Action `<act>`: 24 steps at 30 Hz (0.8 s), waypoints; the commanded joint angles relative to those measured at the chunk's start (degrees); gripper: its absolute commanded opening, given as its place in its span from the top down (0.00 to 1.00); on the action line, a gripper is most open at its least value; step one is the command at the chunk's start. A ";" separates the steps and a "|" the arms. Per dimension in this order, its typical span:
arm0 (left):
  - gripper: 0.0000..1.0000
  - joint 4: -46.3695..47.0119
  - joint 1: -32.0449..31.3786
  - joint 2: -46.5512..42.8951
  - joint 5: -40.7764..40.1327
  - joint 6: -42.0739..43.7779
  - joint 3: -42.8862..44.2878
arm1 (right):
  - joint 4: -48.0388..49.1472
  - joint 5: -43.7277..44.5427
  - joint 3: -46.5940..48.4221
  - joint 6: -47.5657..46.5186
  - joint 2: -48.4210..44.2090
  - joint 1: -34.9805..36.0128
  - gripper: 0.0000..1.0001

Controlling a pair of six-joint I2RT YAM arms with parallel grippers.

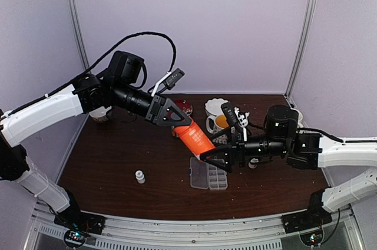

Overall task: Sort the pills into containers
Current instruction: Hold the pill bottle, then unscrew the lid of the pill bottle from the pill bottle.

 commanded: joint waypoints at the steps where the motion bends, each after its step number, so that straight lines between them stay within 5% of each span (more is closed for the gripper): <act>1: 0.69 3.74 -0.50 -0.17 1.60 0.68 2.23 | -0.10 -1.47 2.48 -0.61 1.25 0.62 0.05; 6: 0.69 3.75 -0.76 0.01 1.56 0.79 2.15 | 1.21 -0.39 2.63 0.30 2.30 0.71 0.21; 14: 0.69 3.85 -0.78 0.03 0.47 -0.15 1.59 | 0.30 1.27 2.71 0.06 2.41 0.87 0.59; 24: 0.70 9.24 -0.71 2.56 -3.55 -14.44 -1.81 | -15.10 33.27 5.60 -13.58 -0.58 7.70 0.71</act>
